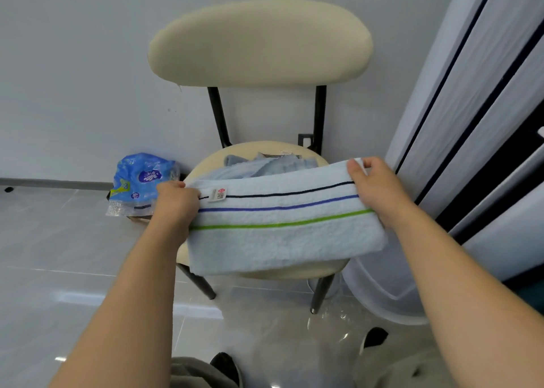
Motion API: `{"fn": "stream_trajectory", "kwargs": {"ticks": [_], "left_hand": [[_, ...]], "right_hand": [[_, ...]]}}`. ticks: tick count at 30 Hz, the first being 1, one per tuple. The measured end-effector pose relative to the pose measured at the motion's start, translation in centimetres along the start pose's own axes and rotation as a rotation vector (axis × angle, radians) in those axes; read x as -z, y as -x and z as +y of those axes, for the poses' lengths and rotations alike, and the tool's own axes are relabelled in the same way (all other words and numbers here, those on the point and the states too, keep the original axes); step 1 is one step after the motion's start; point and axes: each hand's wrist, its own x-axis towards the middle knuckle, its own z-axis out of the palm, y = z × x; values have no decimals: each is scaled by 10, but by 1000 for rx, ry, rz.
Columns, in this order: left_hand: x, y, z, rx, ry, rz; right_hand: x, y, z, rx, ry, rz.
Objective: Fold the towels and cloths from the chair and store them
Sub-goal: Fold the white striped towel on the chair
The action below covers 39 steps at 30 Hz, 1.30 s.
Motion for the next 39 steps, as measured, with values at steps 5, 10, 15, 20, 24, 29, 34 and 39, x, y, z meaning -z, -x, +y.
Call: {"fn": "stream_trajectory", "kwargs": {"ticks": [5,10,15,20,24,29,34,39], "left_hand": [[-14,-24,-8,-128,-194,18],[-10,-27,-10,-90,-145,-98],[5,-8,-10,17,-25,-322],[20,10,-13,120,-88,-470],[22,28,-10,62,-200,-481],[26,45,11,-171,-140,-375],[34,62,26,-422,-153,-246],[30,62,20,-405,-326,-303]], "right_hand": [[-36,-32,25,-135,-2,-23],[-44,-38,40,-288,-89,-60],[-30,-27,39,-423,-299,-184],[-18,-5,34,-391,-225,-251],[-16,8,28,-181,28,-222],[0,22,4,18,266,-101],[31,29,-12,78,215,33],[36,36,-1,20,276,-75]]}}
